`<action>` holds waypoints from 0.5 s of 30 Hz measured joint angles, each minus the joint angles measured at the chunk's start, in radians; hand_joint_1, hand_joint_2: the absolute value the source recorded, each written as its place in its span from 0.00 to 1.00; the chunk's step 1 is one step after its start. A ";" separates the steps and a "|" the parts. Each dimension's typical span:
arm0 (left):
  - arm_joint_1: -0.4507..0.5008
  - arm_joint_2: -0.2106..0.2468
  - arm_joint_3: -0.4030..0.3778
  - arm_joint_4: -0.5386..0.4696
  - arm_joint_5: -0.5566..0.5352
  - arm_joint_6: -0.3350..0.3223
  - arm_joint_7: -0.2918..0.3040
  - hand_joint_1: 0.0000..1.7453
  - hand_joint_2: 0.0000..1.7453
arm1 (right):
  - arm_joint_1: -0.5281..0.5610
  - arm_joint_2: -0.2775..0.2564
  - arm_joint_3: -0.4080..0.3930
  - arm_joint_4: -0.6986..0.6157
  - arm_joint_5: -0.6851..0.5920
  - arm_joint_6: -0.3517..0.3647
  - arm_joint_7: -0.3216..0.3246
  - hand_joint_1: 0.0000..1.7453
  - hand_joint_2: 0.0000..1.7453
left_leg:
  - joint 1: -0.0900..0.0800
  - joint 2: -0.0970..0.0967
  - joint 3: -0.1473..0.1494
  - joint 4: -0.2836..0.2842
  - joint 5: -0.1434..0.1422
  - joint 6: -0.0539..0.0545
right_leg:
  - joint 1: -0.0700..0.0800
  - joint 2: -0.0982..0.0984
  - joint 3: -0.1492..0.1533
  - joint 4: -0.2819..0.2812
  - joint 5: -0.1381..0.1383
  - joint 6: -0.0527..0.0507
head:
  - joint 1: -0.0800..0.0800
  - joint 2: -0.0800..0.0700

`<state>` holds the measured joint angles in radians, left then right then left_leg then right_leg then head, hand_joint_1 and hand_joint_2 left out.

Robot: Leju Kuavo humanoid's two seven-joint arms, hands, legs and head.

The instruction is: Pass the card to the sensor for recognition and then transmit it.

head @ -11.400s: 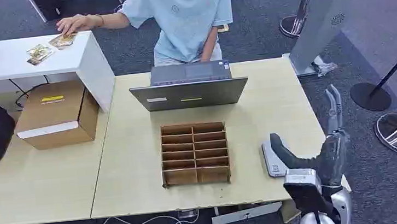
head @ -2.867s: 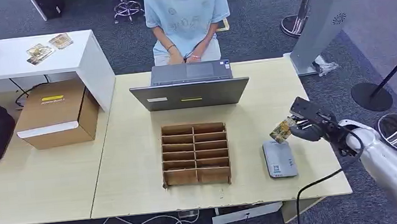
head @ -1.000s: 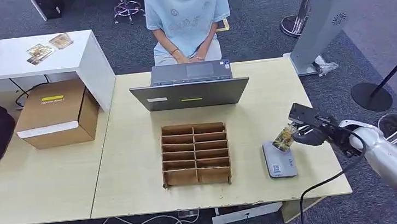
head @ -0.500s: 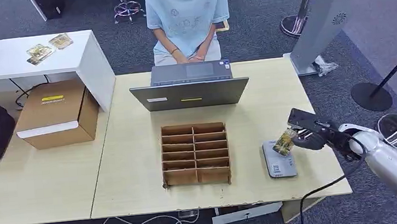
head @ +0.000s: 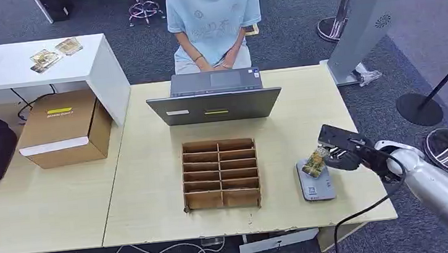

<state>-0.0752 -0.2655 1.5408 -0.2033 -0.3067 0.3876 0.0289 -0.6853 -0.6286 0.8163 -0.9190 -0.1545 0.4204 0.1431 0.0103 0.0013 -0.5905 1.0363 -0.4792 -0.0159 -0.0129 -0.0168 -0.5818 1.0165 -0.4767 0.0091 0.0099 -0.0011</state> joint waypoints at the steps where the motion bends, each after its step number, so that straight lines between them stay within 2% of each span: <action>1: 0.000 0.000 -0.002 0.000 -0.002 -0.002 0.004 0.00 1.00 | 0.000 0.000 0.001 0.000 0.000 0.000 0.000 1.00 1.00 | 0.000 0.000 0.000 0.000 0.000 0.000 | 0.000 0.000 0.000 0.000 0.000 0.000 | 0.000 0.000; 8: 0.003 -0.001 -0.020 0.000 -0.029 -0.003 0.026 0.00 1.00 | 0.006 0.000 0.003 0.000 0.001 0.000 -0.003 1.00 1.00 | 0.000 0.000 0.000 0.000 0.000 0.000 | 0.000 0.000 0.000 0.000 0.000 0.000 | 0.000 0.000; 15: 0.003 -0.004 -0.059 0.000 -0.088 0.008 0.080 0.00 1.00 | 0.012 0.017 0.010 0.014 0.032 -0.010 -0.015 1.00 1.00 | 0.000 0.000 0.000 0.000 0.000 0.000 | 0.000 0.000 0.000 0.000 0.000 0.000 | 0.000 0.000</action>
<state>-0.0725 -0.2697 1.4813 -0.2033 -0.3944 0.3952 0.1091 -0.6733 -0.6112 0.8263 -0.9045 -0.1229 0.4105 0.1278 0.0104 0.0013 -0.5904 1.0363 -0.4792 -0.0159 -0.0128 -0.0166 -0.5819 1.0165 -0.4767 0.0091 0.0099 -0.0011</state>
